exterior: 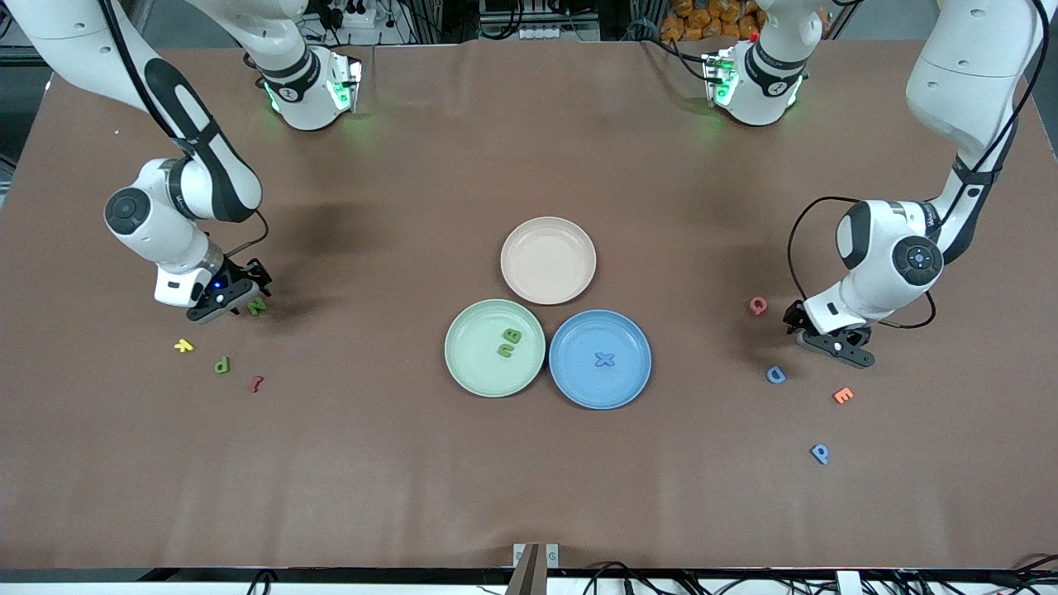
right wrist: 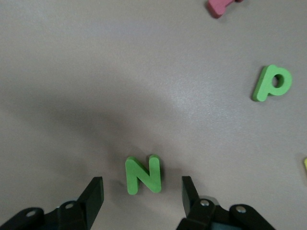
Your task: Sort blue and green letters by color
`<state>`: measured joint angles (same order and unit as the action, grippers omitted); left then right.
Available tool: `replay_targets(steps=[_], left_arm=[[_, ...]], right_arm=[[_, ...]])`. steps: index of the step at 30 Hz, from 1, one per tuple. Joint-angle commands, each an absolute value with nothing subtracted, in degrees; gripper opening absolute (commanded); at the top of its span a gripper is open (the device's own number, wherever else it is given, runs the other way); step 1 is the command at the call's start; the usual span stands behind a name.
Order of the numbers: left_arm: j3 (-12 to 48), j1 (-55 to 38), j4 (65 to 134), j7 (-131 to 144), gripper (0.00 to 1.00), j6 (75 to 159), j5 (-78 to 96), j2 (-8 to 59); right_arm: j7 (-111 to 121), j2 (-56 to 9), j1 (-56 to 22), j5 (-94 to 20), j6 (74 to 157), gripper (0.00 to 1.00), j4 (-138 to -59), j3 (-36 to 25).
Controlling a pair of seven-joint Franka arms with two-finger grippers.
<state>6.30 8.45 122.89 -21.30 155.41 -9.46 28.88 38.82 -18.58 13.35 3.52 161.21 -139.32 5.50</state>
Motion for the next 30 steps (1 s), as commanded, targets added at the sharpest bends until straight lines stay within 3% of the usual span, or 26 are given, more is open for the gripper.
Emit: replay_targets(steps=[1,15,20,23,25,27,30], left_arm=[[7.12,9.32,123.66,-21.97,0.64,156.36,-8.26,28.39],[7.12,9.32,123.75,-21.97,0.48,156.36,-8.26,28.39],[7.12,9.4,123.75,-21.89,0.34,156.36,-8.26,28.39],[7.12,9.4,123.66,-21.88,0.26,156.36,-8.17,28.39],[7.12,9.4,123.66,-21.88,0.22,156.36,-8.17,28.39],[7.12,9.4,123.66,-21.8,0.17,156.36,-8.17,28.39],[7.12,9.4,123.75,-21.8,0.15,156.36,-8.17,28.39]], right_arm=[[37.36,-18.9,14.41,3.52,161.98,0.66,-139.75,6.42],[35.59,-20.13,14.06,3.52,161.98,0.62,-139.22,6.5],[35.51,-20.74,14.06,3.52,161.98,0.56,-138.96,6.5],[35.51,-20.83,14.06,3.52,161.98,0.46,-138.69,6.5],[35.59,-20.83,14.06,3.52,161.98,0.35,-138.6,6.5],[35.51,-20.83,14.06,3.52,161.9,0.16,-138.6,6.5],[35.51,-20.74,14.06,3.52,161.81,0.06,-138.52,6.5]])
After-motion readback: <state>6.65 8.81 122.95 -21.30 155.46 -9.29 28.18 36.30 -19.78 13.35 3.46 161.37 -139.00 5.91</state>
